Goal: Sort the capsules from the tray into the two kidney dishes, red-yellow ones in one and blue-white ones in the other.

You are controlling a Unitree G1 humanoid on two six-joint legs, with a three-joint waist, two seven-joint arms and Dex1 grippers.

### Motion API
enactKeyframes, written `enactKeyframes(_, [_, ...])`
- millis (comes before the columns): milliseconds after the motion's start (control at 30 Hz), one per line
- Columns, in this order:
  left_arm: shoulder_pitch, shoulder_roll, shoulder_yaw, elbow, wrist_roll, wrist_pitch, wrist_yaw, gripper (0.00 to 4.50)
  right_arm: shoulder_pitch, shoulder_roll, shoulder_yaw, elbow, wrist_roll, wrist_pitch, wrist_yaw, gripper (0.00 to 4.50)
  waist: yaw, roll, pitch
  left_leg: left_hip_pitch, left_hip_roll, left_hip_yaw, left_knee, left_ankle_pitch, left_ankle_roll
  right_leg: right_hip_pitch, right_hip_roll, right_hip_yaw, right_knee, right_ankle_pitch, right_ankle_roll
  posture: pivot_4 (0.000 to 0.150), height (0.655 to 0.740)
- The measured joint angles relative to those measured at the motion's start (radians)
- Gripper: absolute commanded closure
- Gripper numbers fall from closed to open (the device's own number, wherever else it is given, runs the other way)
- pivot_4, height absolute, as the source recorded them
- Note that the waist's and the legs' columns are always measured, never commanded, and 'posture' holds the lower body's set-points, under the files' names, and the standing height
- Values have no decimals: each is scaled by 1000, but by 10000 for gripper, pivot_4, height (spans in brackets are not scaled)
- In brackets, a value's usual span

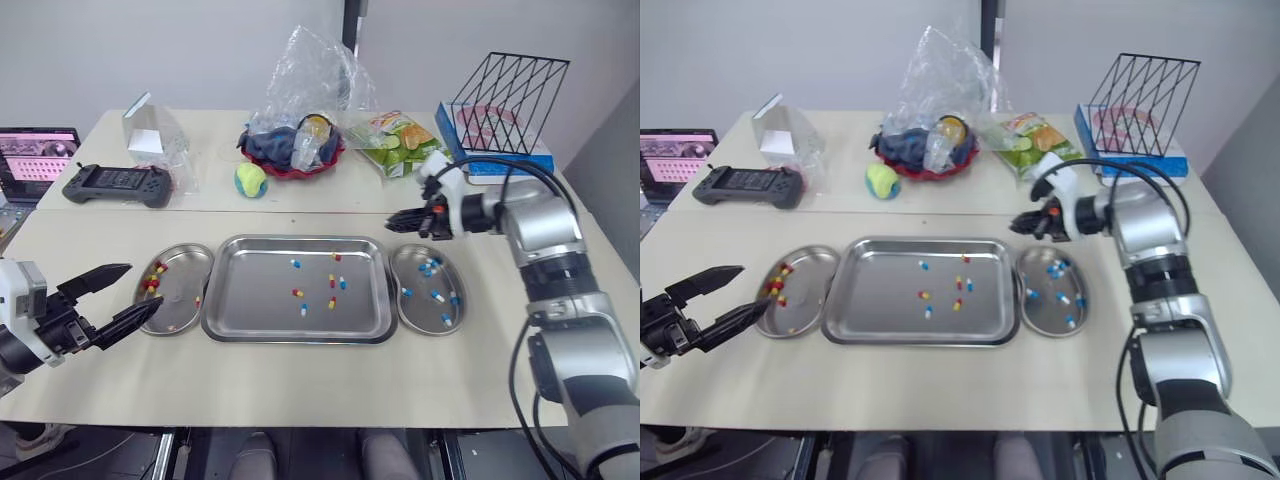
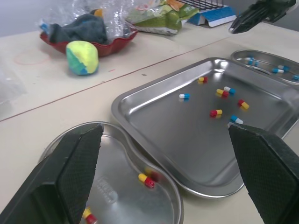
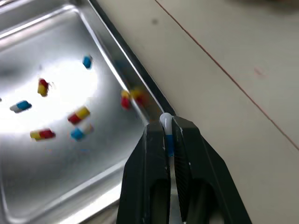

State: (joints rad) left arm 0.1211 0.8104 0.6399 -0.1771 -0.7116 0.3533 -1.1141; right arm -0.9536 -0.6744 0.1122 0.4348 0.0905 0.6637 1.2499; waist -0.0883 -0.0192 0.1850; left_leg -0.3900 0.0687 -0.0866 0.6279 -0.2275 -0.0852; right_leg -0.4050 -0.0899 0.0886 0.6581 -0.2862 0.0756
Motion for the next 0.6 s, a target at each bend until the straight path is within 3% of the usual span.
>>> enactKeyframes(167, [-108,16,-81,79,12,-5,-25,0,160,-137,-3,-80,8,22,18,44726,-3,0,0,0,0,1,1,0,0,1,0,1,-1,0,0,1500,7380])
enactKeyframes(333, [-172,22,-145,145,42,-11,-54,0,252,-134,34,-164,14,54,10,44726,-15,0,0,1,0,1,1,0,0,0,0,2,0,0,0,1500,7380])
enactKeyframes(600, [-195,27,-151,180,47,-20,-77,0,275,-141,28,-254,69,66,-17,17676,0,0,0,-1,0,1,2,0,0,0,0,1,-1,0,0,1500,7380])
